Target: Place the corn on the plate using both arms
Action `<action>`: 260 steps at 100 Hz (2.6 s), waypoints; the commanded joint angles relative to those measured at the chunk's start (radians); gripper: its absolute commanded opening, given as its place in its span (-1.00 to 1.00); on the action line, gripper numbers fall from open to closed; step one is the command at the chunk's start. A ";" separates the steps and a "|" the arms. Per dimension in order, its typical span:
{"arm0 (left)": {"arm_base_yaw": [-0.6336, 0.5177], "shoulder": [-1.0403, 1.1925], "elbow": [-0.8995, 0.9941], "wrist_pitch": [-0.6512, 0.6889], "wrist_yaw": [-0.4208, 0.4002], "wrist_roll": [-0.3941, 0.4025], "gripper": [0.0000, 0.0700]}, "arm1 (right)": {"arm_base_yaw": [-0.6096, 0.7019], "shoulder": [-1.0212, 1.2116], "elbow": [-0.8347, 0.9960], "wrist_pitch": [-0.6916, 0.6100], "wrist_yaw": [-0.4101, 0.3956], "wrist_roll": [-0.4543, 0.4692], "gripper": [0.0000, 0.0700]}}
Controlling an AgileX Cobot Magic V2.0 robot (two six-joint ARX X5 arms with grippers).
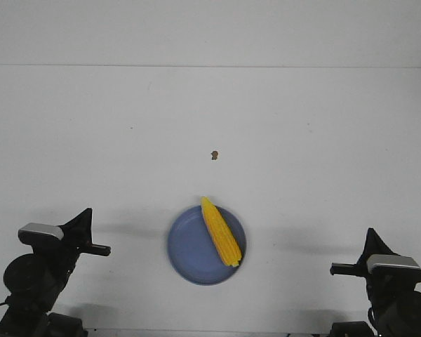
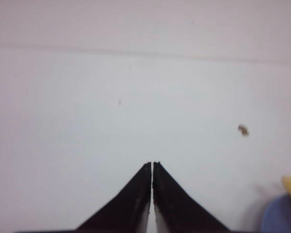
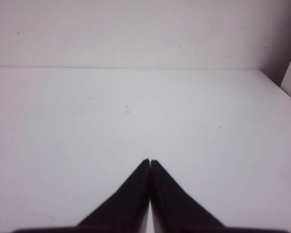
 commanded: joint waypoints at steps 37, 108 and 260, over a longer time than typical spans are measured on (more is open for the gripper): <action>0.044 -0.206 -0.295 0.309 -0.003 0.076 -0.96 | 0.001 0.004 0.010 0.011 0.003 -0.005 -0.99; 0.102 -0.312 -0.488 0.417 -0.002 0.075 -0.96 | 0.001 0.004 0.010 0.011 0.003 -0.004 -0.99; 0.101 -0.312 -0.488 0.412 -0.002 0.075 -0.96 | -0.006 -0.152 -0.308 0.380 -0.005 -0.003 -0.99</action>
